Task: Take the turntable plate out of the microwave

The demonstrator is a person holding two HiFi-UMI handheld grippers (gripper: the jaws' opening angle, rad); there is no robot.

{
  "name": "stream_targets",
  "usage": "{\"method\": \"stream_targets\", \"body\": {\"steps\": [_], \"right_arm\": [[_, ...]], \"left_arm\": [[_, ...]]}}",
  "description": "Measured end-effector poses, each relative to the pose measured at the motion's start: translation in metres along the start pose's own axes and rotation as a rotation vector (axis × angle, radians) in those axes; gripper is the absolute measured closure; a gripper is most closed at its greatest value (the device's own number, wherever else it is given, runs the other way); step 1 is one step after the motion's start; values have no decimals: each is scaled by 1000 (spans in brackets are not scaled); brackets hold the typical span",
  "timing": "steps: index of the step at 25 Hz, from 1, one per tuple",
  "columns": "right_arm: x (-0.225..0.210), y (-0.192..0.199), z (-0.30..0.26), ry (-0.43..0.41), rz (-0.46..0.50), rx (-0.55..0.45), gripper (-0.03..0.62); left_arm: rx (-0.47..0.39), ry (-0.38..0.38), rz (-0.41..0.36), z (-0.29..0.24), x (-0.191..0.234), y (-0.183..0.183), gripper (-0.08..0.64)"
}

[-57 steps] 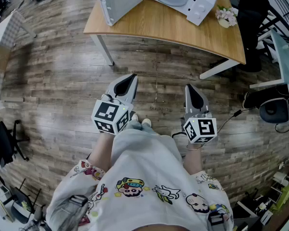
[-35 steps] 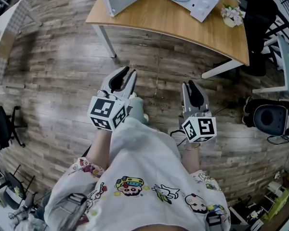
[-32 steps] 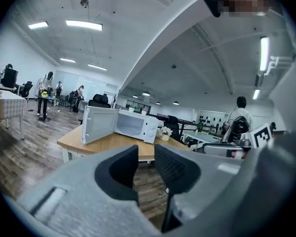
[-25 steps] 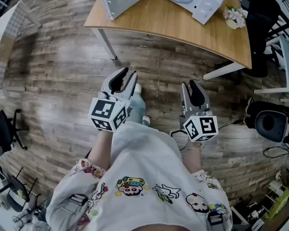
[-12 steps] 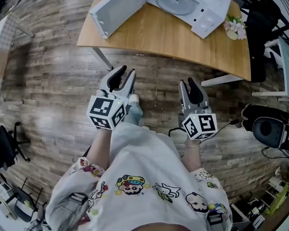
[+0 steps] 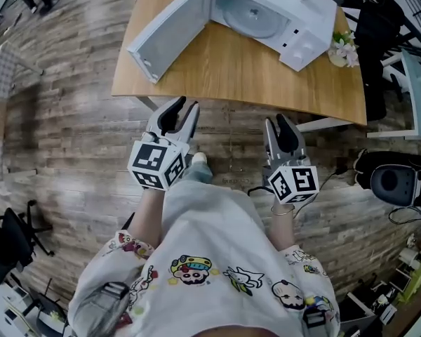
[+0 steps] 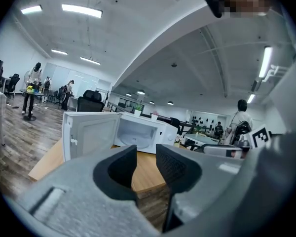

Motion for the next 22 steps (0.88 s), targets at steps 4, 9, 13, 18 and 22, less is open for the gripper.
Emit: {"method": "stream_targets", "body": {"steps": [4, 9, 13, 18, 22], "right_arm": [[4, 3, -18, 30, -13, 7, 472], [12, 3, -33, 64, -19, 28, 472], [13, 5, -46, 66, -18, 41, 472], [5, 9, -55, 66, -29, 51, 472], [-7, 10, -68, 61, -37, 53, 472]], "left_arm": [[11, 25, -1, -8, 20, -5, 446], [25, 51, 14, -13, 38, -9, 446], [33, 51, 27, -20, 50, -8, 446], [41, 46, 44, -30, 55, -5, 445], [47, 45, 49, -47, 59, -4, 446]]}}
Point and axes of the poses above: the fingertips, and each gripper's own axes: z backward along the fingers, x to its left, y out of its underside, the point moved 8 cm from there along z, backward along the fingers, and after that the axes turned 3 degrees about z, right-handed, at the moved point
